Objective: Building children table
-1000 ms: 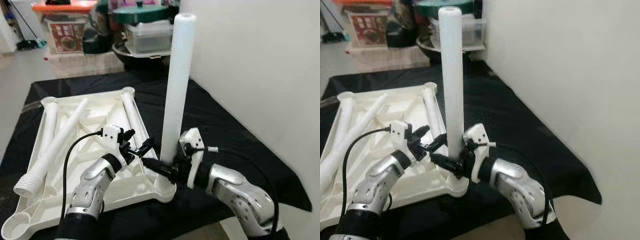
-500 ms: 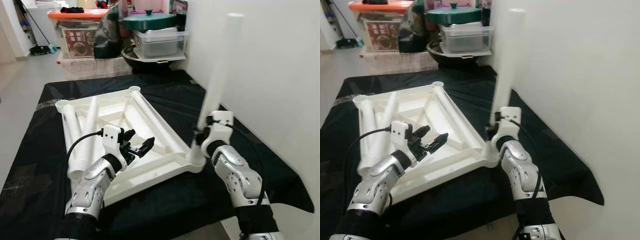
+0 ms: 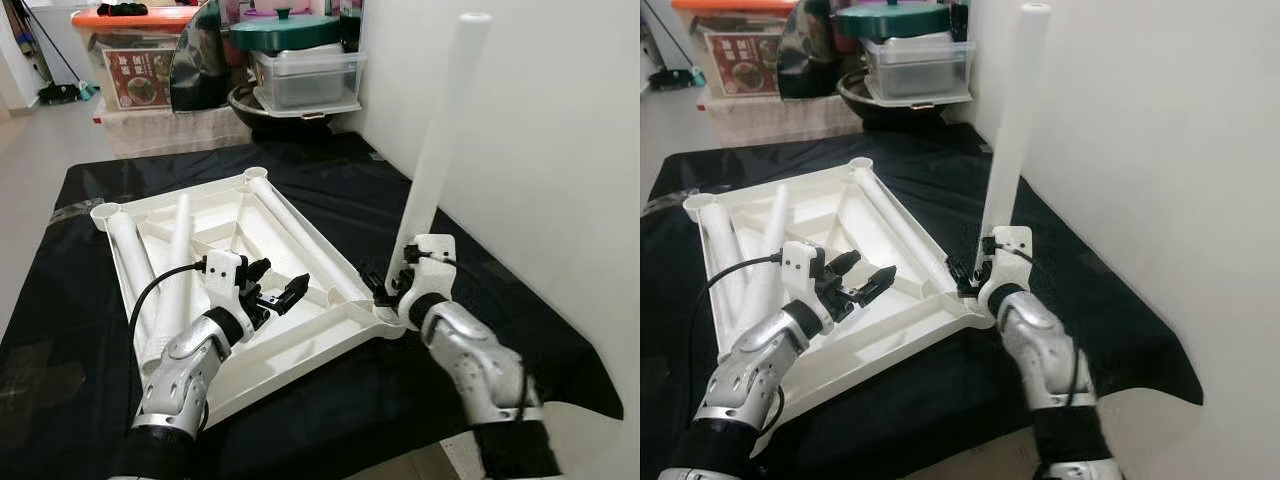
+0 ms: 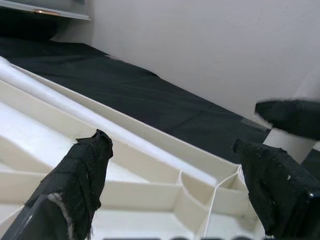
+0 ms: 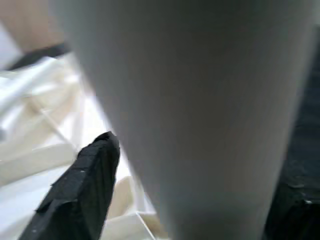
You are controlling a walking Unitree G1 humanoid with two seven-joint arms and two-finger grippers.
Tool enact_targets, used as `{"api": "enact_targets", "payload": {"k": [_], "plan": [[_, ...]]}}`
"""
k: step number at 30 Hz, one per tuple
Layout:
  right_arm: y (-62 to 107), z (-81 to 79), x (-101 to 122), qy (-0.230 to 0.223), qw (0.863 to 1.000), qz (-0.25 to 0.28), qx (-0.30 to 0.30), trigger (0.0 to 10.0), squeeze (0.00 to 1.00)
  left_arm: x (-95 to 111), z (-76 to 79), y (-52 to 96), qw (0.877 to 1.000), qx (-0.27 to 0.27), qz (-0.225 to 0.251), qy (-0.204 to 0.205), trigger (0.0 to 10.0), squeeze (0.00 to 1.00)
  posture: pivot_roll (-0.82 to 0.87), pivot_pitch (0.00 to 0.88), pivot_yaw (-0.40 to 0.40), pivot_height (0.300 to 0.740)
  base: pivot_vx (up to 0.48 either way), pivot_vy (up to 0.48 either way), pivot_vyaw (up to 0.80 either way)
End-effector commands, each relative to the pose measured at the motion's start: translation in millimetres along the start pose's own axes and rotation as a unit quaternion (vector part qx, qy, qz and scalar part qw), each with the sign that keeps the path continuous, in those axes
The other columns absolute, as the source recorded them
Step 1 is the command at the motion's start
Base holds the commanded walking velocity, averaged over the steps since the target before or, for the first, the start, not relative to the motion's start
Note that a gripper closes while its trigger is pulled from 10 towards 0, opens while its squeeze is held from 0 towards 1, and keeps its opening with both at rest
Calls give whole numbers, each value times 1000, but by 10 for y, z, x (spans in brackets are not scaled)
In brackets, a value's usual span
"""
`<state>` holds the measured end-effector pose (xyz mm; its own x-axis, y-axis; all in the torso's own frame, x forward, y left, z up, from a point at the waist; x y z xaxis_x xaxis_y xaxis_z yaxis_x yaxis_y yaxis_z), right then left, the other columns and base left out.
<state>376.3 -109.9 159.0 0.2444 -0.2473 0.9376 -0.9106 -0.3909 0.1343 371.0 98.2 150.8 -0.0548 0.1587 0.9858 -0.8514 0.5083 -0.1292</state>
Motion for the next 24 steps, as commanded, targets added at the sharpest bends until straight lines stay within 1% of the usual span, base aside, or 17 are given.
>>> {"api": "enact_targets", "payload": {"k": [1,3,4,5,9,10,11,12,13,15,16,18,20,21,22,23,24], "plan": [[151,-669,96,6,978,-6,207,10000,0,-37,-5,7,1000,1,-4,6,10000,0,-99,0,-48,740,0,0,0],[389,-901,61,38,950,-25,309,10000,0,-41,-7,4,1000,-1,-5,6,10000,0,-99,0,-49,740,0,0,0],[389,-901,61,38,950,-25,309,10000,0,-41,-7,4,1000,-1,-5,6,10000,0,-99,0,-49,740,0,0,0],[446,-942,10,56,941,-35,332,10000,0,-41,-6,1,1000,-1,-5,6,10000,0,-96,0,-52,740,0,0,0],[449,-945,-69,73,938,-45,337,10000,0,-42,-4,-3,1000,-1,-5,6,10000,0,-91,0,-56,740,0,0,0],[426,-947,-110,69,939,-48,334,9686,0,-42,-5,-3,1000,0,-5,6,10000,0,-88,0,-59,740,0,0,0],[398,-955,-156,66,940,-51,332,8784,0,-43,-5,-4,1000,1,-5,6,10000,0,-85,0,-60,740,0,0,0],[398,-955,-156,66,940,-51,332,8784,0,-43,-5,-4,1000,1,-5,6,10000,0,-85,0,-60,740,0,0,0],[363,-953,-192,59,942,-53,326,3333,0,-44,-2,-5,1000,2,-5,6,10000,0,-85,0,-59,740,0,0,0],[346,-951,-209,55,943,-54,325,3333,0,-44,0,-5,1000,2,-5,6,10000,0,-85,0,-59,740,0,0,0],[326,-937,-220,51,945,-55,320,0,0,-45,3,-6,1000,2,-5,6,10000,0,-85,0,-59,740,0,0,0],[330,-927,-222,49,944,-57,321,0,0,-46,5,-7,1000,2,-5,6,10000,0,-85,0,-59,740,0,0,0],[312,-857,-265,48,949,-68,303,0,0,-47,11,-8,1000,1,-5,7,10000,0,-91,0,-54,740,0,0,0],[227,-700,-326,50,963,-82,253,0,0,-47,16,-9,1000,-1,-4,9,10000,0,-94,0,-53,740,0,0,0],[96,-445,-382,41,980,-96,167,0,0,-48,20,-10,1000,-2,-4,10,10000,0,-98,0,-56,740,0,0,0],[-12,-101,-444,25,992,-108,53,0,0,-48,24,-10,1000,-2,-4,11,10000,0,-98,0,-57,740,0,0,0],[-45,238,-460,2,993,-99,-57,0,0,-50,28,-10,1000,-3,-4,11,10000,0,-95,0,-61,740,0,0,0]]}}
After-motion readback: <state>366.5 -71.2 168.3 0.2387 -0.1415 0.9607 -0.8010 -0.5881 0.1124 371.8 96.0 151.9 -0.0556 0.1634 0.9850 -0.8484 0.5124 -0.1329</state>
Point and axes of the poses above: a point about 5 cm out from each wrist's last joint towards the gripper, its own y axis pointing back from the gripper into the wrist, its own x axis along the axis of the wrist's last joint, z = x × y, the point moved 6 cm from there along -y, pointing out of the wrist towards the gripper, and after that the axes turned 5 degrees about -y, right-handed, at the moved point
